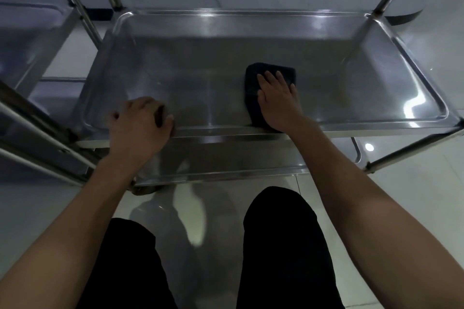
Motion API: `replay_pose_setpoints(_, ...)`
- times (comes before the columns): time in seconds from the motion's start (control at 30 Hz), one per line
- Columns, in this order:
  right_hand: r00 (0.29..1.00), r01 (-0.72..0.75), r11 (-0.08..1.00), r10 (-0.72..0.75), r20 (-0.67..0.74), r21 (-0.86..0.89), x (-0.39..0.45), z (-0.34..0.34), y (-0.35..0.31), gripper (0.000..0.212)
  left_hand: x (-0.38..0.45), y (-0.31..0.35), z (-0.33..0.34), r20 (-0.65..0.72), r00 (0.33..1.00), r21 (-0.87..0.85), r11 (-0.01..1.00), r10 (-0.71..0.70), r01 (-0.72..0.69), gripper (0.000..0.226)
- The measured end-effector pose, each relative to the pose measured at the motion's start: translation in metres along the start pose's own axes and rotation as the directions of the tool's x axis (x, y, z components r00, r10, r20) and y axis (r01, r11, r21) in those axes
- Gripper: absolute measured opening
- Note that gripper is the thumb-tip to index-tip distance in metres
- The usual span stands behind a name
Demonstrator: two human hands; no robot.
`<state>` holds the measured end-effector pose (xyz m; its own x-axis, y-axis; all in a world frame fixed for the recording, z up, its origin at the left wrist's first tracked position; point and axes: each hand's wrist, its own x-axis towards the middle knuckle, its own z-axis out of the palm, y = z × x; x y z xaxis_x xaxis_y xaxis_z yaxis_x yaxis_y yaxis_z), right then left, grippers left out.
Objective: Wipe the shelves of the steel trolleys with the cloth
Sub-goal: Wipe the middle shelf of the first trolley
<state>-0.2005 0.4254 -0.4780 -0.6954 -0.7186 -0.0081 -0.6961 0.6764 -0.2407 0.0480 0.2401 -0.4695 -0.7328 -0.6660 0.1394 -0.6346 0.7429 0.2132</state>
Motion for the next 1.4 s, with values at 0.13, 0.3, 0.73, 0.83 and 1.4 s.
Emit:
replay_pose_setpoints(0.13, 0.998, 0.069, 0.997, -0.069, 0.006, 0.027, 0.022, 0.012, -0.035, 0.053, 0.003, -0.009, -0.003, 0.041, 0.998, -0.055, 0.998, 0.039, -0.037, 0.023)
replay_pose_setpoints(0.3, 0.989, 0.144, 0.986, -0.147, 0.031, 0.080, 0.050, 0.027, -0.080, 0.053, 0.006, -0.023, -0.008, 0.133, 0.991, -0.023, 0.999, -0.022, 0.026, 0.040)
replay_pose_setpoints(0.73, 0.948, 0.291, 0.954, -0.298, 0.108, 0.077, 0.084, 0.046, -0.165, 0.052, -0.003, -0.045, -0.001, 0.005, 0.999, -0.096, 0.995, -0.032, 0.032, 0.067)
replay_pose_setpoints(0.83, 0.932, 0.324, 0.945, -0.328, 0.157, 0.049, 0.086, 0.045, -0.182, 0.052, -0.004, -0.043, 0.004, -0.023, 0.999, -0.100, 0.994, -0.038, 0.036, 0.062)
replay_pose_setpoints(1.4, 0.828, 0.539, 0.831, -0.552, 0.092, 0.138, 0.109, 0.067, -0.255, 0.050, -0.022, -0.035, 0.005, -0.103, 0.964, 0.050, 0.967, -0.244, 0.250, 0.076)
